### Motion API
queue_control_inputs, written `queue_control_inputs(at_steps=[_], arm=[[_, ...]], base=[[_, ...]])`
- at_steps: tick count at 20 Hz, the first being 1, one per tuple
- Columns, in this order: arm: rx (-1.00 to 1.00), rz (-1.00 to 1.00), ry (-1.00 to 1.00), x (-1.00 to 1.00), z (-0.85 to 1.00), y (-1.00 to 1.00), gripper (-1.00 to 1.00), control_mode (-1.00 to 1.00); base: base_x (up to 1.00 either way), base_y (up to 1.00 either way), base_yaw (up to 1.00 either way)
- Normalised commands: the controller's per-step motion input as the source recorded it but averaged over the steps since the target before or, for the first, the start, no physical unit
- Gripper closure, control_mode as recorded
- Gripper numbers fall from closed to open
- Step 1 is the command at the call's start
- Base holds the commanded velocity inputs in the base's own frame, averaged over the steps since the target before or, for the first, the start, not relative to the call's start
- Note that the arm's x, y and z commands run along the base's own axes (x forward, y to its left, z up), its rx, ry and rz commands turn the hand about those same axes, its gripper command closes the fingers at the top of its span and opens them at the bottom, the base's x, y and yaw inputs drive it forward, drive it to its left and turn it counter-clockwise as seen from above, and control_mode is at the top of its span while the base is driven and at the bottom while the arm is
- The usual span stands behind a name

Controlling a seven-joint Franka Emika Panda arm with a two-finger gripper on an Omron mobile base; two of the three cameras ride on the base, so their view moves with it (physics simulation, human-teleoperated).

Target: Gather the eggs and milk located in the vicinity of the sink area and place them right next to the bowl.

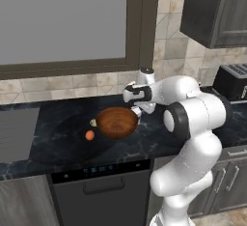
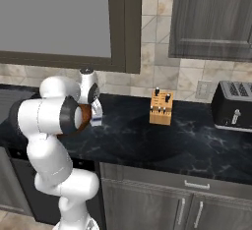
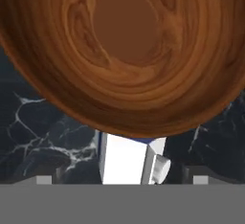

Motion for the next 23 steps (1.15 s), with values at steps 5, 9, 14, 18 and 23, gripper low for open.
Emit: queue_control_inputs(at_steps=[5, 9, 14, 18, 23], arm=[[0.00, 0.12, -0.25, -0.65, 0.55, 0.00, -1.00, -1.00], [0.00, 0.13, -0.24, -0.73, 0.32, 0.00, -1.00, -1.00], [0.00, 0.12, -0.22, -0.70, 0.29, 0.00, -1.00, -1.00], [-0.01, 0.04, -0.15, -0.64, 0.24, 0.14, -1.00, -1.00], [-0.04, 0.00, -0.02, -0.46, 0.19, 0.36, -1.00, -1.00]], base=[[0.00, 0.00, 0.00], [0.00, 0.00, 0.00], [0.00, 0.00, 0.00], [0.00, 0.00, 0.00], [0.00, 0.00, 0.00]])
